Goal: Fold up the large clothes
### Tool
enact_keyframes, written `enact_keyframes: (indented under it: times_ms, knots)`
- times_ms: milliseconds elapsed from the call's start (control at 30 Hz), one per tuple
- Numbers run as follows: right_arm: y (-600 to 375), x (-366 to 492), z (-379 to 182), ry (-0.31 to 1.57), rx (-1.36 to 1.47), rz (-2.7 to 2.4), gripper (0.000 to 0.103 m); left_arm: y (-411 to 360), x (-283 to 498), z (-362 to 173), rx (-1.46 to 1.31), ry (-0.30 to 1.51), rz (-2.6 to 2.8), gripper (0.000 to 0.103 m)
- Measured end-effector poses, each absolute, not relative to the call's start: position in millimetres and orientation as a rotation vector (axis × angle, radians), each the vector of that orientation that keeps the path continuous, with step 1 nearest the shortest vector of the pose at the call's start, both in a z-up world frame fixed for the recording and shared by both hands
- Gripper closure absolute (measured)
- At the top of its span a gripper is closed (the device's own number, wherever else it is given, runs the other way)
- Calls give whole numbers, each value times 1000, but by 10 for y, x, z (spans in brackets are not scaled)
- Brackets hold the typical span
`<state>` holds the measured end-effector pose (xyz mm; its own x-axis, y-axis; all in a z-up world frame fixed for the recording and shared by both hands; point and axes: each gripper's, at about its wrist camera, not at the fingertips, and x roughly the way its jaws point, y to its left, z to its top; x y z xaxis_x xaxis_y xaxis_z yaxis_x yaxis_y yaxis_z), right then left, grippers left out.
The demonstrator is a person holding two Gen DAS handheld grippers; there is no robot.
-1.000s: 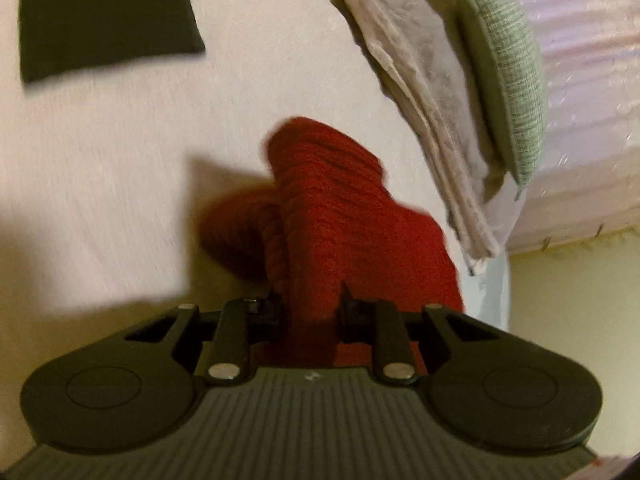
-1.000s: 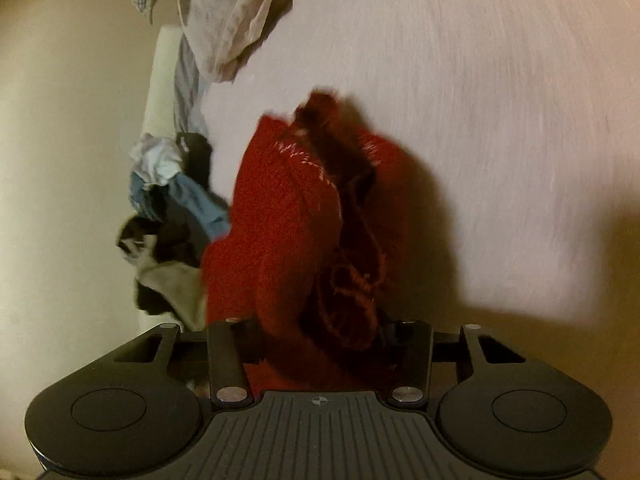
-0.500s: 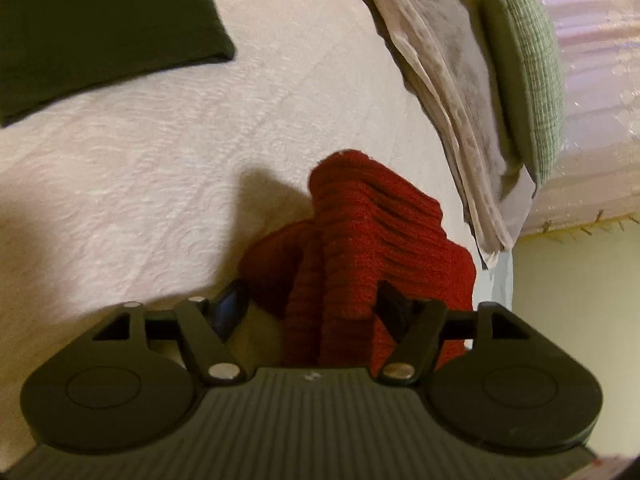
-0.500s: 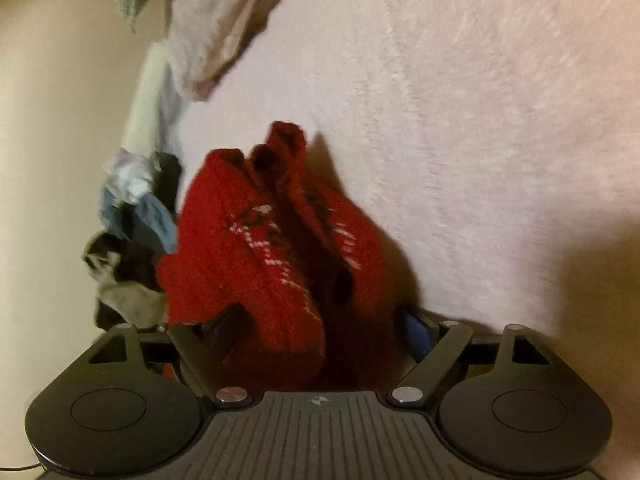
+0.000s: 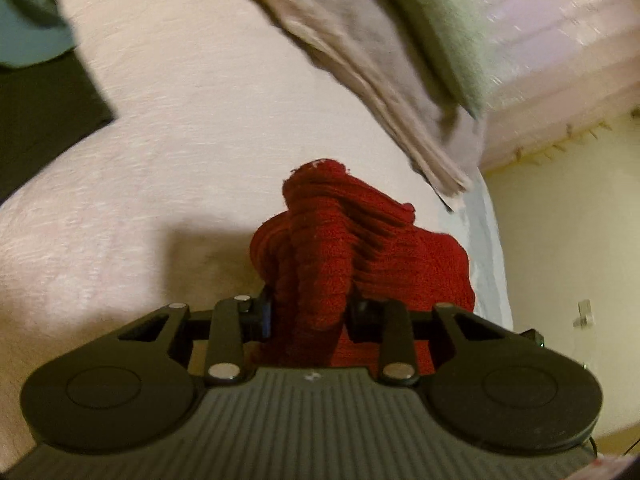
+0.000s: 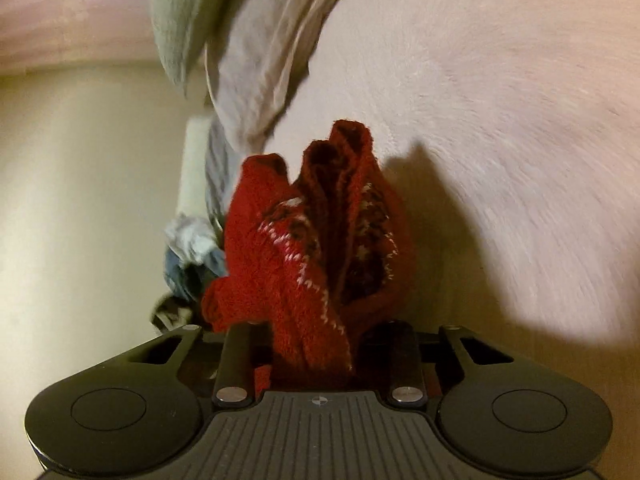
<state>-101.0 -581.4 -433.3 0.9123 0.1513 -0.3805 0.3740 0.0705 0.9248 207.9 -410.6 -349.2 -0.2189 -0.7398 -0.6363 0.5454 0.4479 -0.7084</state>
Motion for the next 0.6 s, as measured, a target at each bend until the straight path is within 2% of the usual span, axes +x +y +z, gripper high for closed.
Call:
enact_keyframes:
  times_ms: [167, 300, 433, 600]
  knots:
    - [-5402, -1849, -4073, 269, 1595, -308, 77, -4471, 1623, -3160, -40, 1371, -1324, 76]
    - [-5009, -2690, -3858, 89, 1634, -460, 77, -4993, 958, -2865, 117, 1395, -1493, 76]
    - [-4672, -3733, -3598, -89, 1651, -635, 77, -5648, -41, -2629, 277, 1400, -1701, 76]
    - [-4347, -5181, -3182, -314, 1592, -882, 77, -6659, -1755, -2417, 353, 1417, -1930, 76]
